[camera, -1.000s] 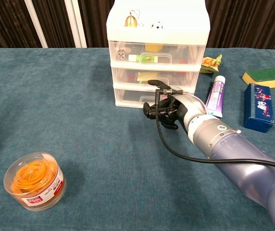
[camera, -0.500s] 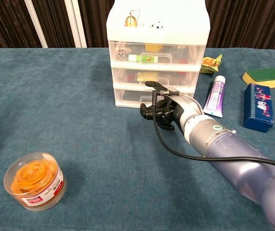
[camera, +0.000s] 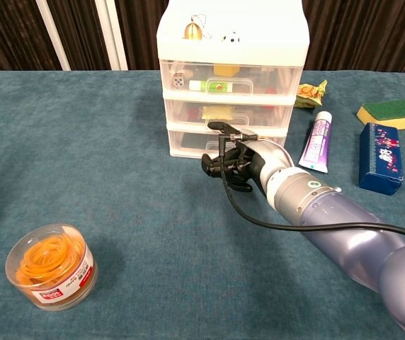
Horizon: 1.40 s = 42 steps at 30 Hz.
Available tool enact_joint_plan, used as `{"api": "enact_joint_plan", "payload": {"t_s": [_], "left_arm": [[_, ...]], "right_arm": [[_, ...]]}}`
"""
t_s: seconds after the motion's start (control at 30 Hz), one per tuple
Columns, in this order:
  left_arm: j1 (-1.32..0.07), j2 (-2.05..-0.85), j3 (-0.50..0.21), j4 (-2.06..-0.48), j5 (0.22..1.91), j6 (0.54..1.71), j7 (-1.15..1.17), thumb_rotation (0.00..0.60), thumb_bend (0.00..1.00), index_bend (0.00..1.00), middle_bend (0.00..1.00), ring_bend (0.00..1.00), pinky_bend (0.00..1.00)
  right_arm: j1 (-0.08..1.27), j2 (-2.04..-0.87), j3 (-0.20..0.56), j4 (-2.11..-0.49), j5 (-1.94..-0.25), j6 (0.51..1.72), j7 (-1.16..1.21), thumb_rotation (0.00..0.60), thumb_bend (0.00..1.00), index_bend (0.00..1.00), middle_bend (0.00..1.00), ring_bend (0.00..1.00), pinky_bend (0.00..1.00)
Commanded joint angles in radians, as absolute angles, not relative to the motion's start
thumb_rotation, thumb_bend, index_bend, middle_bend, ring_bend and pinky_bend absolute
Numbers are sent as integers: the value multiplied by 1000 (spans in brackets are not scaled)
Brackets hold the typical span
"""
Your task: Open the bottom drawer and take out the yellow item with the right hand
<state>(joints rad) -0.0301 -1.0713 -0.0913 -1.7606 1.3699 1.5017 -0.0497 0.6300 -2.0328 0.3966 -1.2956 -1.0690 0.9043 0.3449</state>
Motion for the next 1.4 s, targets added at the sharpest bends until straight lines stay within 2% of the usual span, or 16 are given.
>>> {"api": "enact_joint_plan", "payload": {"t_s": [0.03,1.4], "left_arm": [[-30,-1072,-92,-1760,1370,1502,-50,600,398,67,3,0,0],[-28,-1073,-94,-1758,1362,1505,-37,600,399,67,2,0,0]], "right_arm": [[632,-2033,398,-1295,-1070,906,344,600,640,0,921,1000,1000],[671,-2005,413,-1289,-1060,819,414,600,640,0,921,1000,1000]]}}
